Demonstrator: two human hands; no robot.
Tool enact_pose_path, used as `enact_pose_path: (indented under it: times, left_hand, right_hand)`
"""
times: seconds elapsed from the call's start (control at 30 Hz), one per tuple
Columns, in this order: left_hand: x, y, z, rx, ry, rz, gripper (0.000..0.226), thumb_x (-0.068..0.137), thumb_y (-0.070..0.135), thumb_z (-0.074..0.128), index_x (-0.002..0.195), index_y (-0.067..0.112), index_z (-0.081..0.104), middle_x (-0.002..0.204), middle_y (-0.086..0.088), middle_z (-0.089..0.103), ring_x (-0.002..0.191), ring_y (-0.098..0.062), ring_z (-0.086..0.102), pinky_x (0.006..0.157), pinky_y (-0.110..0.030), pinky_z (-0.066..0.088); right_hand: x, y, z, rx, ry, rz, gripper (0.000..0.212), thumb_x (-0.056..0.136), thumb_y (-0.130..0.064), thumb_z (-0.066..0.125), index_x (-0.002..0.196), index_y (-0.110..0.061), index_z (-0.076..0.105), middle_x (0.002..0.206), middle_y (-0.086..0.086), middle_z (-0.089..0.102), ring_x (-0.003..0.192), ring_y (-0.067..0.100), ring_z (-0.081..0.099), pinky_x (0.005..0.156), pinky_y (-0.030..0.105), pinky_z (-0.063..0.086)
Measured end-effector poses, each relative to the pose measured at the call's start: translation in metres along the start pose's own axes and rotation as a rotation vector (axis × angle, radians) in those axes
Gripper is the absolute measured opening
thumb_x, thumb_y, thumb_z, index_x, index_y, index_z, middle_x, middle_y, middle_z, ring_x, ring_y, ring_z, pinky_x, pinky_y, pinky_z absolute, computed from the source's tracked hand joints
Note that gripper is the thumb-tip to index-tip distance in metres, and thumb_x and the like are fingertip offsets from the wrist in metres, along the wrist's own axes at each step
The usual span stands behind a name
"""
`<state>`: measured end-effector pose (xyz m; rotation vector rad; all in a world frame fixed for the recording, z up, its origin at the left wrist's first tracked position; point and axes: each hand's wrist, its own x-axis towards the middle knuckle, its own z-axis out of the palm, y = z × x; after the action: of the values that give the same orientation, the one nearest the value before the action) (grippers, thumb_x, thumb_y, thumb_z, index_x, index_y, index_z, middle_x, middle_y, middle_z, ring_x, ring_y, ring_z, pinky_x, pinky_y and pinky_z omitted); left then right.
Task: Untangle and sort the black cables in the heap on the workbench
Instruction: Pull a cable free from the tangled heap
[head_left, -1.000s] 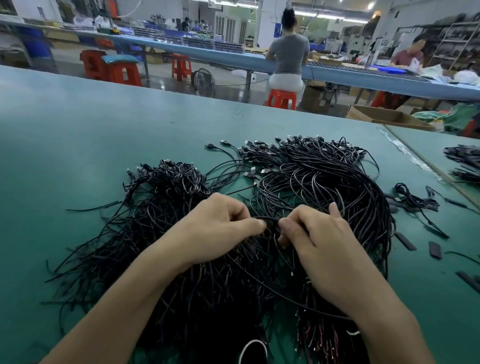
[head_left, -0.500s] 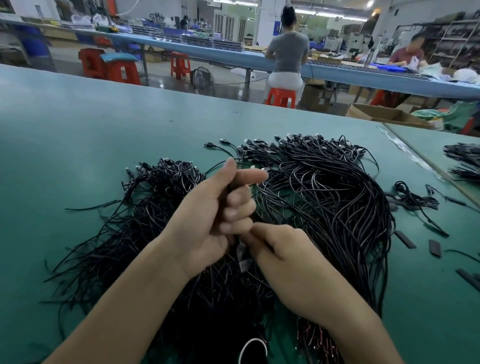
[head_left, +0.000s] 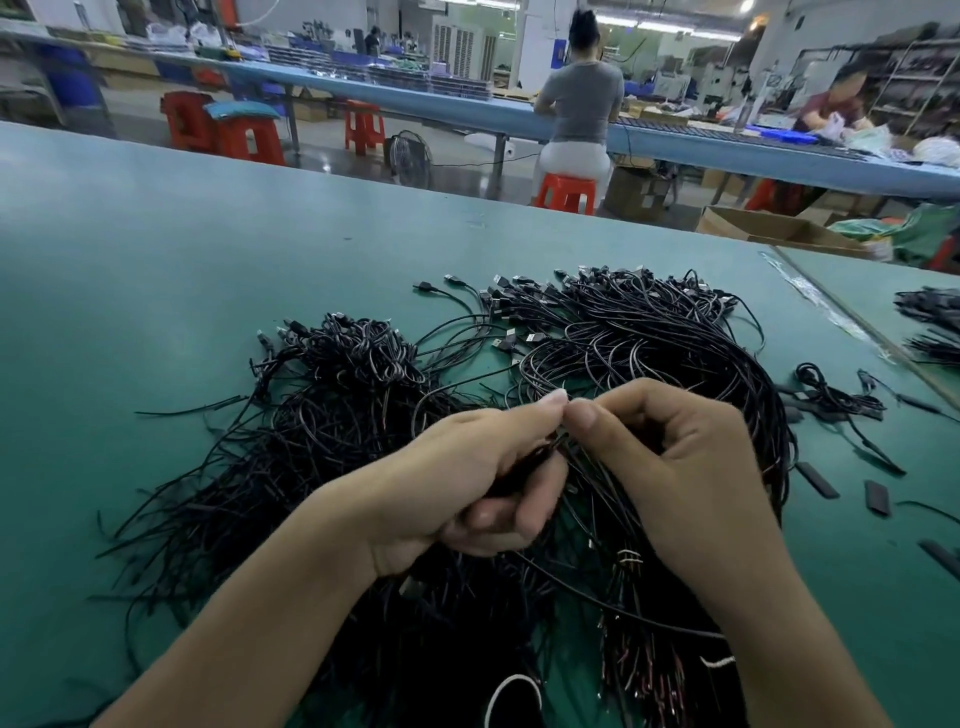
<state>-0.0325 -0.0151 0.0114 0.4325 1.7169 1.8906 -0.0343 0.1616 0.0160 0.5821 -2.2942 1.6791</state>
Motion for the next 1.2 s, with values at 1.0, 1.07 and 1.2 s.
enact_pose_path:
  times: [1.0,1.07,1.2]
  left_hand:
    - [0.001,0.018,-0.007,-0.849,-0.018,0.338,0.052,0.101,0.037,0.042,0.070,0.009,0.072,0.055,0.002,0.060,0.042,-0.004,0.054,0.038,-0.012,0.043]
    - [0.007,0.010,-0.010,-0.723,0.335,0.458,0.052,0.102,0.037,0.042,0.084,0.004,0.077,0.073,-0.006,0.072,0.061,-0.011,0.070,0.051,-0.015,0.053]
    - [0.017,-0.009,-0.013,-0.038,0.650,0.544,0.037,0.099,0.033,0.044,0.113,0.009,0.068,0.104,-0.006,0.076,0.098,-0.017,0.073,0.081,-0.022,0.057]
  right_hand:
    - [-0.007,-0.005,0.022,-0.130,-0.186,0.080,0.036,0.094,-0.050,0.047,0.076,-0.026,0.067,0.062,0.003,0.061,0.043,0.002,0.040,0.040,0.020,0.032]
    - [-0.009,-0.007,0.025,-0.224,-0.274,0.054,0.032,0.099,-0.042,0.047,0.082,-0.026,0.069,0.061,-0.002,0.057,0.044,0.003,0.041,0.042,0.018,0.032]
    - [-0.011,-0.005,0.021,-0.366,-0.419,0.084,0.023,0.101,-0.036,0.049,0.091,-0.022,0.064,0.064,-0.016,0.056,0.047,0.006,0.045,0.046,0.025,0.033]
